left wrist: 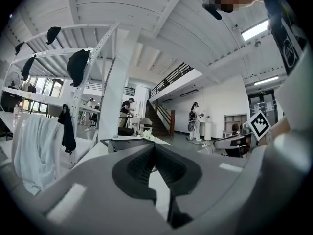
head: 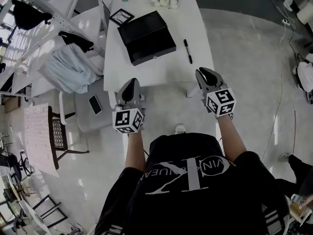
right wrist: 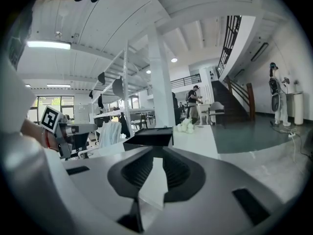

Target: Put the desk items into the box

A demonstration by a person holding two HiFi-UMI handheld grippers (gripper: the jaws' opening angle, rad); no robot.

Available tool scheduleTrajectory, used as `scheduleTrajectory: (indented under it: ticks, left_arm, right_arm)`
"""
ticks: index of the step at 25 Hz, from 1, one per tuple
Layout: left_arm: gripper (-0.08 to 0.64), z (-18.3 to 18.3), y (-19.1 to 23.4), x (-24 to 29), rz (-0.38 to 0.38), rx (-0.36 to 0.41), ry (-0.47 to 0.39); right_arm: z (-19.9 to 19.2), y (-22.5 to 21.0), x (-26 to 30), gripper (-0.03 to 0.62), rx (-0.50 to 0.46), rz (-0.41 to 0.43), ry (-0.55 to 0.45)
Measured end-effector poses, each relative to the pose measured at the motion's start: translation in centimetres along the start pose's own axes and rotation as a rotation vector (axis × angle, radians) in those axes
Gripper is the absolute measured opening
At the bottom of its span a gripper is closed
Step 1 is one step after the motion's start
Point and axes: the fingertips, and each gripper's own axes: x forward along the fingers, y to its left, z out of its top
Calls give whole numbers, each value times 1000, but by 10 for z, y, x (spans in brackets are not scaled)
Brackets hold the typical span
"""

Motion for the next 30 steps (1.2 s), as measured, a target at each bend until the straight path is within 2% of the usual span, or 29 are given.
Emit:
scheduleTrajectory:
  ticks: [7, 18, 22, 30]
  left_arm:
    - [11, -6, -1, 32, -26, 15, 21]
    - [11, -22, -6, 85, -94, 29, 59]
    - [11, -26, -1, 100, -116, 32, 79]
    - [11, -24, 24, 122, -125, 67, 96]
  right_arm:
    - [-17, -16, 28, 17, 14, 1, 70]
    - [-47, -48, 72, 18, 56, -71, 209]
    - [-54, -52, 90, 18, 63, -80, 267]
    - [-73, -73, 129, 18, 60, -152, 409]
